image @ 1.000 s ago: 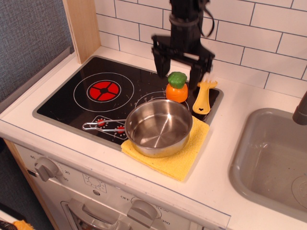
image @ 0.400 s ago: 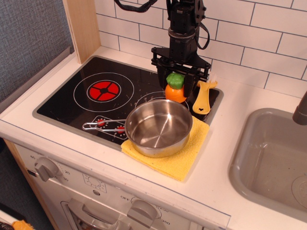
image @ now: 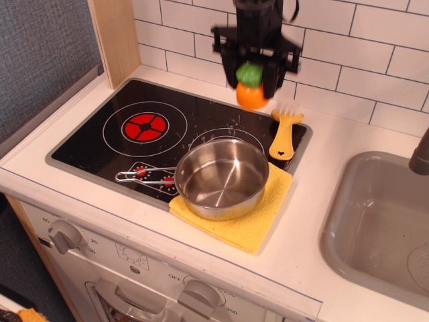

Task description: Move the carrot to the pot

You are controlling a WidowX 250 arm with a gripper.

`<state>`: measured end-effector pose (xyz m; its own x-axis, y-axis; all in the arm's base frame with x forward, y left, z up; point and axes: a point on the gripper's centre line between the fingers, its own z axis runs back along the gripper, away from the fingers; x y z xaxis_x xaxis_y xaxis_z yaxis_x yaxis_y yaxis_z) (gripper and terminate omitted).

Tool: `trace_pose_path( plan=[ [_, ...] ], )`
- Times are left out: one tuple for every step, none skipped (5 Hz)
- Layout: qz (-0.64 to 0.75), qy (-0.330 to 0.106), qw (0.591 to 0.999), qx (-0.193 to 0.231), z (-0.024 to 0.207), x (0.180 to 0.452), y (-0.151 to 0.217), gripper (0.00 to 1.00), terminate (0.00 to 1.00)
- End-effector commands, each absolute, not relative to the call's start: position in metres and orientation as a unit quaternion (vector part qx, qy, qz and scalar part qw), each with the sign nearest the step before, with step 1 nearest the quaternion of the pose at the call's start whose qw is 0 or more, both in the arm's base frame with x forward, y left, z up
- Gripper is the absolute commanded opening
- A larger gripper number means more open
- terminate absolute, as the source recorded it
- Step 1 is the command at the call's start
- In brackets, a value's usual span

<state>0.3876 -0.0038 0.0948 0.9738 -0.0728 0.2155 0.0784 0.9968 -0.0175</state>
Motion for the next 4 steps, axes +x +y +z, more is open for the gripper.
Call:
trace_pose_path(
  plan=[
    [-0.052, -0.128, 0.99, -0.022, 0.12, 0.334, -0.007, 0.0, 0.0],
    [-0.06, -0.096, 0.994, -0.01, 0.092, 0.313, -0.004, 0.0, 0.0],
    [-0.086, -0.073, 0.994, 0.005, 0.068, 0.302, -0.01, 0.0, 0.0],
    [-0.099, -0.058, 0.993, 0.007, 0.056, 0.295, -0.016, 0.0, 0.0]
  ],
)
